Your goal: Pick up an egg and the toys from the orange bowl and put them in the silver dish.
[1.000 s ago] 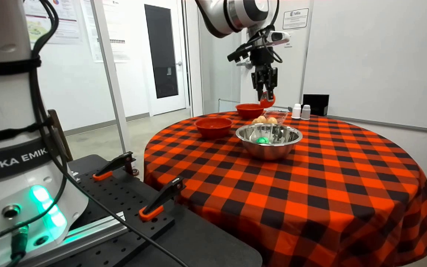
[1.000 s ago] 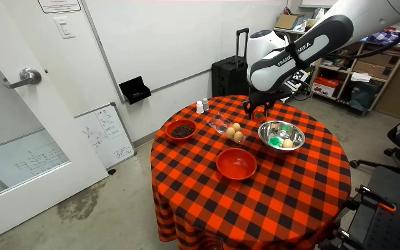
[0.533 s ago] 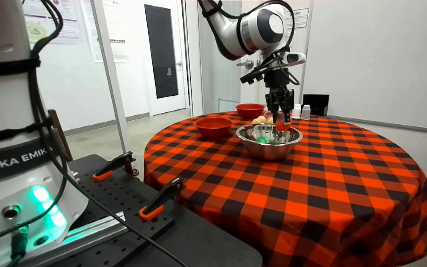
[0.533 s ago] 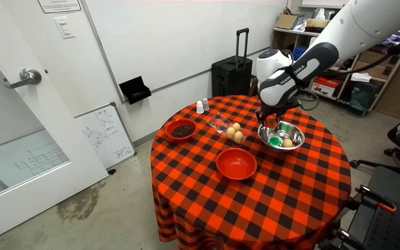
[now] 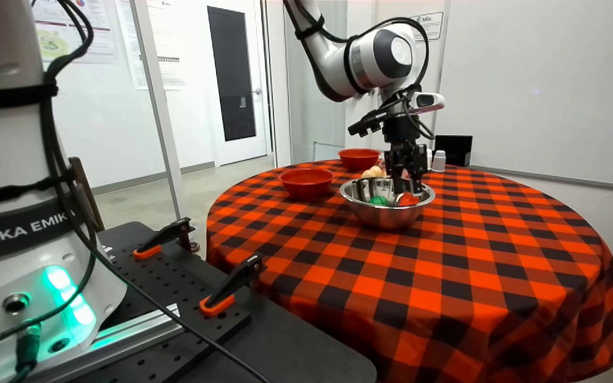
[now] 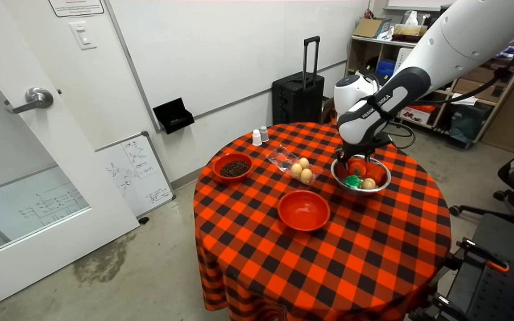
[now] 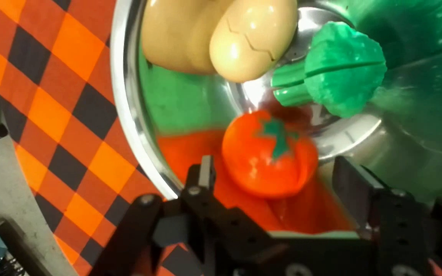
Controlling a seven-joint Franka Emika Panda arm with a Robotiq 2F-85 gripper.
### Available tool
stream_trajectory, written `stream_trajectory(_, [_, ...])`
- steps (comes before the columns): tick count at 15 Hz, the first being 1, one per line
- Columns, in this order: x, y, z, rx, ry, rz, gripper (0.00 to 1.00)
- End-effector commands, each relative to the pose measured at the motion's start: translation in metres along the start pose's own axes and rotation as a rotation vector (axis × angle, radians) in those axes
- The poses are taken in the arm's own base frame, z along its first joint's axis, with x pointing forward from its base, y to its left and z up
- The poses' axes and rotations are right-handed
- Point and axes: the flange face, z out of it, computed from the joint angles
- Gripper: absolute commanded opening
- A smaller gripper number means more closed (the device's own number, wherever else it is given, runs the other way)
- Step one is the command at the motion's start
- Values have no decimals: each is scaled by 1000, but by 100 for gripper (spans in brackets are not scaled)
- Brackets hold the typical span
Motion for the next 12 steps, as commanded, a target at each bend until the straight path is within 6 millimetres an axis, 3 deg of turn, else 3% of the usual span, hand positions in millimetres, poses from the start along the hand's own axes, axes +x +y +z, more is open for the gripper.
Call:
stream_trajectory(1, [-14,7,-21,36,9,-31,100])
stream_trajectory(4, [-32,19,-62,96,47,-77,100])
stream_trajectory(12, [-104,84,-183,299,83,-444,100])
